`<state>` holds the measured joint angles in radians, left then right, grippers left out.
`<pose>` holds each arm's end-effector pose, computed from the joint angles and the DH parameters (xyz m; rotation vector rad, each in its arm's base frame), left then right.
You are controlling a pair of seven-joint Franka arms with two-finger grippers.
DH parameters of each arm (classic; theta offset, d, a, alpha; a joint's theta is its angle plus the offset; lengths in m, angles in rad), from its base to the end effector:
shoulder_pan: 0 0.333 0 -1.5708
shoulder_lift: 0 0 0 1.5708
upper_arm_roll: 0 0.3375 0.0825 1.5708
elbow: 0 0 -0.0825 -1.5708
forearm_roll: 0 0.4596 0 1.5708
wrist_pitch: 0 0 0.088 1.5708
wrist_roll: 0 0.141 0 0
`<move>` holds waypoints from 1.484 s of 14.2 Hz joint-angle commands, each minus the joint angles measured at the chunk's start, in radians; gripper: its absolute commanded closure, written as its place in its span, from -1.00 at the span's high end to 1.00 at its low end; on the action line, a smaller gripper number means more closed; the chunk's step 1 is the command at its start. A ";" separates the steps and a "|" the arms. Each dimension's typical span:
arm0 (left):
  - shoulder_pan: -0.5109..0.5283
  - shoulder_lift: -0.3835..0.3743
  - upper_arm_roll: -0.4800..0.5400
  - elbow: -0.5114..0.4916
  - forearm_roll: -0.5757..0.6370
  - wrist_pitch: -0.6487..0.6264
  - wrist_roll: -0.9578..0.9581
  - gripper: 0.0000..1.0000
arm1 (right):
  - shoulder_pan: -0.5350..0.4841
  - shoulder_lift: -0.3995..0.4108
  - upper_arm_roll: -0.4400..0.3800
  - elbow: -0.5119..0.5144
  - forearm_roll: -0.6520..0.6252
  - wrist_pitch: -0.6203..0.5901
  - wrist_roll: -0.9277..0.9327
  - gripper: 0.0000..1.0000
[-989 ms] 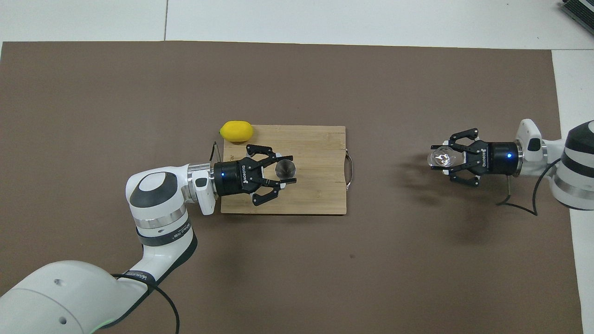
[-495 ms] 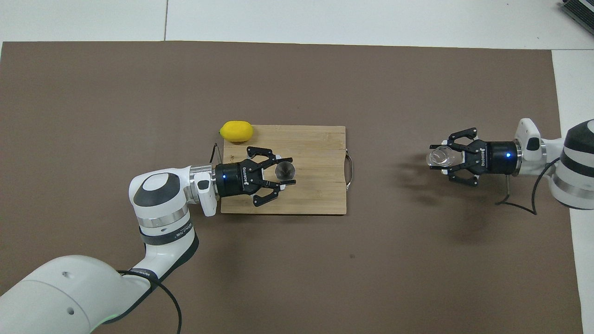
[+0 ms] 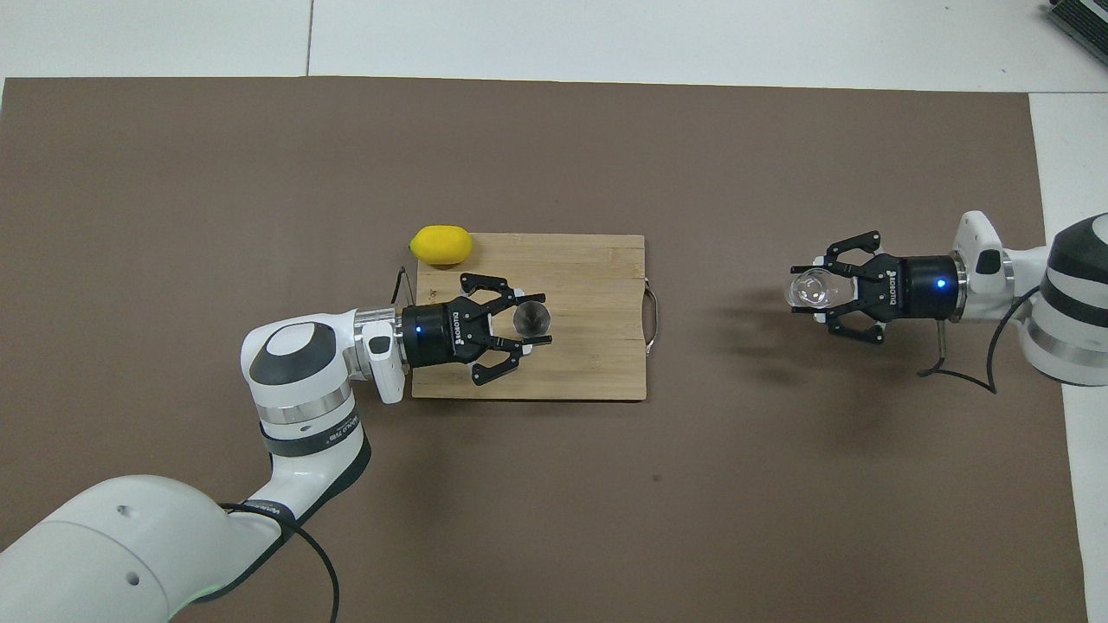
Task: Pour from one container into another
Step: 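Open the left gripper off the cup while the right gripper lifts the glass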
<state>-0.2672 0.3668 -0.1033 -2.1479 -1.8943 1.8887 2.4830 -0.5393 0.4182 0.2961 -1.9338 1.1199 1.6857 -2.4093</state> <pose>0.5579 -0.3250 0.2161 1.3349 -1.1366 1.1876 0.6433 -0.0444 0.2545 -1.4046 -1.4637 -1.1345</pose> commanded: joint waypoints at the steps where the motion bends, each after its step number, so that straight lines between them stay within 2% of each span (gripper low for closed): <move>1: -0.012 0.009 0.010 0.013 -0.026 0.006 0.025 0.41 | -0.004 -0.042 0.018 -0.011 0.003 0.006 0.007 -1.00; 3: -0.010 0.009 0.010 0.013 -0.026 0.006 0.025 0.52 | -0.002 -0.067 0.020 -0.011 0.003 0.008 0.021 -1.00; 6: -0.006 0.009 0.010 0.014 -0.026 0.001 0.025 0.97 | 0.018 -0.090 0.020 -0.019 0.006 0.008 0.029 -1.00; 15: 0.037 0.008 0.011 0.046 -0.023 -0.034 0.022 0.98 | 0.124 -0.153 0.025 -0.083 0.153 0.077 0.093 -1.00; 21: 0.149 -0.044 0.017 0.046 0.095 -0.059 0.004 0.99 | 0.212 -0.217 0.023 -0.129 0.210 0.147 0.142 -1.00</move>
<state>-0.1569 0.3607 -0.0860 -2.0931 -1.8516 1.8457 2.4855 -0.3435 0.2599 0.3164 -2.0171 1.2909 1.7958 -2.3014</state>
